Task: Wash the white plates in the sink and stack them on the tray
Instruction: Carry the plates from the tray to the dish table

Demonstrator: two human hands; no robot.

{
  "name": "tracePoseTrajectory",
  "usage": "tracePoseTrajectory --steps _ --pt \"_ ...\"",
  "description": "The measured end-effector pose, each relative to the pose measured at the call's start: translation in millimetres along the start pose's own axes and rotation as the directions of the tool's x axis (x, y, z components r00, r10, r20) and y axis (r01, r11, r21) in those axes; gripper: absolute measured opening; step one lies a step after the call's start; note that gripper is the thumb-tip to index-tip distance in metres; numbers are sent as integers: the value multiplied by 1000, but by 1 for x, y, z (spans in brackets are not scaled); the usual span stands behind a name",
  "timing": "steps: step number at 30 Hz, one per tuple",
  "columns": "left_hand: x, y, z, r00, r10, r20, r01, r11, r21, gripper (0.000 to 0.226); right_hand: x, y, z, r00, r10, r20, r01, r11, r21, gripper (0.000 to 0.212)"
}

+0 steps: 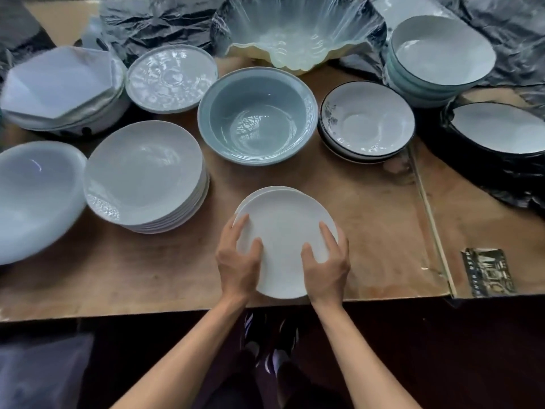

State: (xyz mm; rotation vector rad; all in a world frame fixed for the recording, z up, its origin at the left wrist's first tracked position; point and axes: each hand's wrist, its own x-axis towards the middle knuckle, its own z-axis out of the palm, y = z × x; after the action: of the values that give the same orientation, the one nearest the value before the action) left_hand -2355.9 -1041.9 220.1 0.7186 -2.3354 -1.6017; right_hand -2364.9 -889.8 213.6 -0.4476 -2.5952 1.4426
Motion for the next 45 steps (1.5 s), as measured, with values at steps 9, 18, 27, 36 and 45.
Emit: tracePoseTrajectory --steps 9,18,27,36,45 --pt "13 -4 0 998 -56 24 56 998 -14 52 7 -4 11 1000 13 -25 -14 1000 -9 48" --pt "23 -10 -2 996 -11 86 7 999 48 53 8 -4 18 999 35 -29 -36 999 -22 47" --pt "42 -3 -14 917 217 336 -343 859 379 49 13 -6 5 983 65 172 -38 987 -153 53" --pt "40 56 10 546 502 671 -812 513 277 31 3 -2 -63 980 105 170 -53 957 -285 45" --pt "-65 114 102 -73 225 972 -957 257 -132 37 -95 59 -204 928 370 -47 -353 829 -434 42"
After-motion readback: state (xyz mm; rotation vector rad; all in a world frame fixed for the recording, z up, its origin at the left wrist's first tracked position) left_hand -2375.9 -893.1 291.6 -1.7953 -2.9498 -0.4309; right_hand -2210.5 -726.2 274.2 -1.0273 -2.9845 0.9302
